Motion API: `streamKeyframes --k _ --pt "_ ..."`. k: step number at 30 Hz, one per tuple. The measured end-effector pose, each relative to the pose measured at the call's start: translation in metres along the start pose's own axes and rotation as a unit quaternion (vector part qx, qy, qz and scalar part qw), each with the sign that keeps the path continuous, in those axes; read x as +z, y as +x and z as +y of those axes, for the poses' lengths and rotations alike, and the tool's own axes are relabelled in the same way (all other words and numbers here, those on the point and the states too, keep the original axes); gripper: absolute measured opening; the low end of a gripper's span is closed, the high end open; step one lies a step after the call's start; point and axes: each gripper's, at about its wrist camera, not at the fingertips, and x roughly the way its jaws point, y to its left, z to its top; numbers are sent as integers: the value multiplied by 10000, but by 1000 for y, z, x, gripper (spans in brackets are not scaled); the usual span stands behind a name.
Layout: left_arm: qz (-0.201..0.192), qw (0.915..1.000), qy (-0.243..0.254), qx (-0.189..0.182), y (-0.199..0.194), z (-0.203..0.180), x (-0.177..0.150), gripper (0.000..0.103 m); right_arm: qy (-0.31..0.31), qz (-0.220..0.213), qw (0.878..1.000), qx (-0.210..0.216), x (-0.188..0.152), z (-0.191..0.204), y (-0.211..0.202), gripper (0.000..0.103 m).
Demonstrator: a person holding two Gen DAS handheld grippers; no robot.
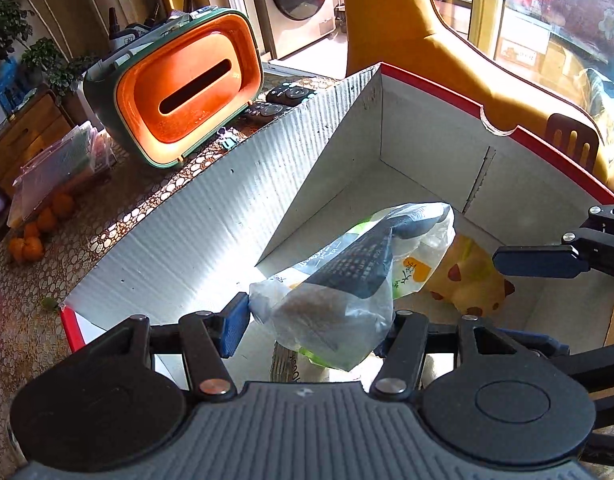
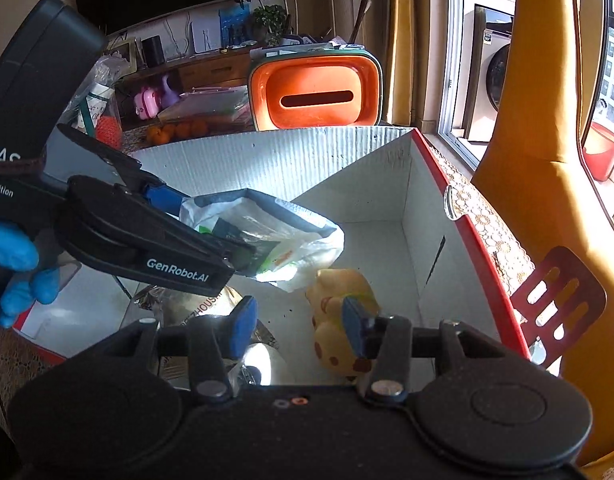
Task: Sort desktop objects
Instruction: 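Open both tools to release the plush and plastic bag into the box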
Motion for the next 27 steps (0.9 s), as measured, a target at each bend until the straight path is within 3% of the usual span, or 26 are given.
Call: streamKeyframes --k 10,19,27 --pt "14 10000 -18 -51 -3 -1 -4 68 -117 -25 9999 -5 -2 1 -3 57" --pt "-382 9983 -376 -209 -36 12 -10 78 -108 -138 9998 -66 -2 3 -17 68" --pt "-744 9949 -588 -330 -69 21 -22 79 38 -323 9994 -102 -2 8 -35 80"
